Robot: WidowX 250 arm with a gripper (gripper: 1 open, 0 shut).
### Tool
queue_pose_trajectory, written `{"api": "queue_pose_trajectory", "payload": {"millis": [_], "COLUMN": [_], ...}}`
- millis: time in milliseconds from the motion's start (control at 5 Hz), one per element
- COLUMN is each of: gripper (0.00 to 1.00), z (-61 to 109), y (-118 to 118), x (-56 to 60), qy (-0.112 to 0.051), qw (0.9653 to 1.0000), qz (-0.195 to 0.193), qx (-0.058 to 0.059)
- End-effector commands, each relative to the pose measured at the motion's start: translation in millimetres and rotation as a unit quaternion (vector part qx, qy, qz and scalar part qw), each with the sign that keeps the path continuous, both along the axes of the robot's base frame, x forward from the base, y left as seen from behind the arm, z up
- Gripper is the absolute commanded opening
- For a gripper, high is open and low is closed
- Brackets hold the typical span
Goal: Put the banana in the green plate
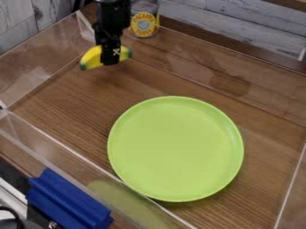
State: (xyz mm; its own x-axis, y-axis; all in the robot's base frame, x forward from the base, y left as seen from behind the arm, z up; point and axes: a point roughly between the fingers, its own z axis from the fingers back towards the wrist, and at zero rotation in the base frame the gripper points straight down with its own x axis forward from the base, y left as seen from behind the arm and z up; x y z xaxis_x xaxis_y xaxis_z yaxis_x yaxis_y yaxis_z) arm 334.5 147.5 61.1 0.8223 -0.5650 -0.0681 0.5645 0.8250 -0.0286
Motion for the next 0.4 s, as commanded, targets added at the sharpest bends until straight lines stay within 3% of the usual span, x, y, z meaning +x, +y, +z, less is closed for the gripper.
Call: {"api": "queue_pose_trajectory", "payload": {"millis": [0,200], "gripper": [0.00,0.00], "z": [45.5,54.9], "y": [-16.3,-25.9], "x": [-0.8,-1.7], "qy": [-0.049,-0.059], "qw": [0.9987,0.9982], "qz": [0.000,0.001], "qx": [0.015,0.013]}}
